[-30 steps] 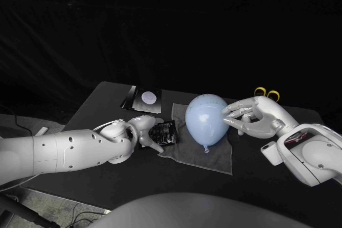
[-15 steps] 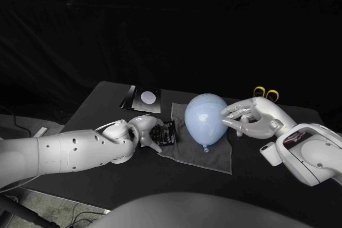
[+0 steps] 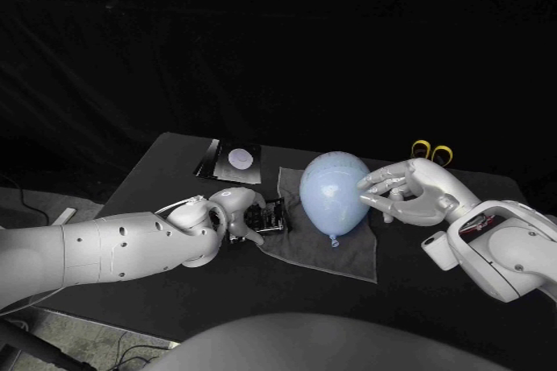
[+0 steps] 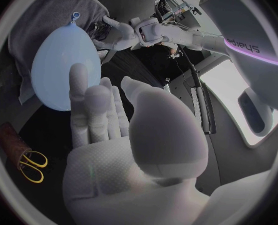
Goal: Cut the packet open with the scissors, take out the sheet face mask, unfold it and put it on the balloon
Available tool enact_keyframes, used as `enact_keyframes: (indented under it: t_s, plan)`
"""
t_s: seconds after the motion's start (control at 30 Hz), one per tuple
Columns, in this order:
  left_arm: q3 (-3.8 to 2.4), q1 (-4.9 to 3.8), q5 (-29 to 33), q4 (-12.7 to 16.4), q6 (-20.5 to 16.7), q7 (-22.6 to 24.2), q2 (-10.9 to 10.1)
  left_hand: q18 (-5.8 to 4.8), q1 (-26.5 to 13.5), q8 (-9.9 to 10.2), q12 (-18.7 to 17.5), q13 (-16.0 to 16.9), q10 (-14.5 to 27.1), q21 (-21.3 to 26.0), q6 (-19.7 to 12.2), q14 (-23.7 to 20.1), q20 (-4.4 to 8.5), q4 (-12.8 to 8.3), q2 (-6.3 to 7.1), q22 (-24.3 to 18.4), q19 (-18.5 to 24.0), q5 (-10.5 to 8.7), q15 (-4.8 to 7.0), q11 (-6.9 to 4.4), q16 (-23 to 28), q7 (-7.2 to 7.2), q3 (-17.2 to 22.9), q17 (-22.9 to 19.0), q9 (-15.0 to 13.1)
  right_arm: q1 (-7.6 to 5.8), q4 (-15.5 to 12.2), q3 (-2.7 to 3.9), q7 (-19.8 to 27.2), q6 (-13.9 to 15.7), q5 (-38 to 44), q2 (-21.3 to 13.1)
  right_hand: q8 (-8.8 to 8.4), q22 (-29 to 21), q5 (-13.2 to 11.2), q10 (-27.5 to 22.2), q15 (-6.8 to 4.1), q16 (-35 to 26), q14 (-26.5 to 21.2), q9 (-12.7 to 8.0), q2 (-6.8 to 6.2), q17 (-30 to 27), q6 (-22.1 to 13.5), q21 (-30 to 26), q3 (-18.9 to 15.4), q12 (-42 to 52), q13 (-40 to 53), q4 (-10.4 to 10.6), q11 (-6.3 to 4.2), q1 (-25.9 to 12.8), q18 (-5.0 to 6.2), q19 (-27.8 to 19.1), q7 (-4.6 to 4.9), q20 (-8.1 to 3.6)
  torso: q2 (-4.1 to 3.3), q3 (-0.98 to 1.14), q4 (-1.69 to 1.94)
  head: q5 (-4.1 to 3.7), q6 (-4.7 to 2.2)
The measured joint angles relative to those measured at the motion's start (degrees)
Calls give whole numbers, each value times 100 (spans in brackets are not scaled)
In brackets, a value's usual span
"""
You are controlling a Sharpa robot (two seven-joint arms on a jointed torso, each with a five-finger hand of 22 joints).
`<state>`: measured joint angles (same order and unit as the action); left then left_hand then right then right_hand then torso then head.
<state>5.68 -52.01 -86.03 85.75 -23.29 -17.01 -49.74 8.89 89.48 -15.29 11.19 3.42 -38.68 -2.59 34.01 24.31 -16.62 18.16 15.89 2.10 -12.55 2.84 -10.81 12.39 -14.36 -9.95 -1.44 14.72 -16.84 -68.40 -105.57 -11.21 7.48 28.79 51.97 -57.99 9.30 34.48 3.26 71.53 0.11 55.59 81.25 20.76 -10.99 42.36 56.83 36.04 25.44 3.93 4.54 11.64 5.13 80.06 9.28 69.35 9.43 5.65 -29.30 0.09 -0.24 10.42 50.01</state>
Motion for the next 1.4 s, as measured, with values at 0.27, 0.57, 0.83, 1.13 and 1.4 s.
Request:
enact_keyframes:
  t_s: [0.27,0.57,0.83,1.13,1.4]
  plan:
    - [-6,-2,-21,-4,-64,9,2,85,393,-211,142,0,-369,-131,326,640,1,-124,-603,58,-408,32,46,-63,-179,-41,488,80,-94,1,-7,0,-3,-12,-5,-4,0,9,6,0,0,0,0,2,0,-10,6,0,10,0,5,-10,0,0,-2,0,-6,0,1,0,2,-6,0]
    - [-5,1,71,69,-91,68,-99,88,172,-333,150,1,-575,-179,558,919,6,-122,-636,66,-579,17,51,-102,-188,-63,502,86,-87,3,-8,0,-3,-16,-17,-9,0,-31,6,0,-20,-35,-20,1,0,-59,7,-24,10,0,4,-10,0,0,-6,-33,-8,9,1,1,1,-26,0]
    - [-25,-1,404,172,-77,180,-224,87,219,-460,151,37,-807,-246,941,1145,13,-141,-894,84,-826,17,127,-193,-152,-123,661,19,-99,4,-2,0,-3,-18,-33,-12,0,-53,6,0,-20,-100,-20,1,0,-125,0,-52,10,0,4,-10,0,0,-8,-41,-17,0,5,1,2,-31,0]
    - [-57,-21,826,162,-27,337,-268,85,414,-470,117,36,-1075,-322,1239,1318,23,-157,-1149,91,-1149,16,212,-212,-81,-29,823,-31,-16,7,6,-1,-2,-21,-47,-12,0,-56,6,0,0,-101,-40,0,0,-138,1,-52,10,0,4,-10,0,0,46,-41,-18,1,3,2,2,-38,0]
    - [-73,-45,1008,62,-97,528,-273,44,902,-646,68,20,-1825,-446,1883,2066,217,-155,-1441,91,-2080,-4,270,-272,-183,108,1582,-31,3,8,7,-1,2,-22,-55,-8,0,-57,6,0,0,-101,-40,5,0,-147,6,-52,10,0,4,-10,0,0,46,-41,-23,1,1,4,0,-40,0]
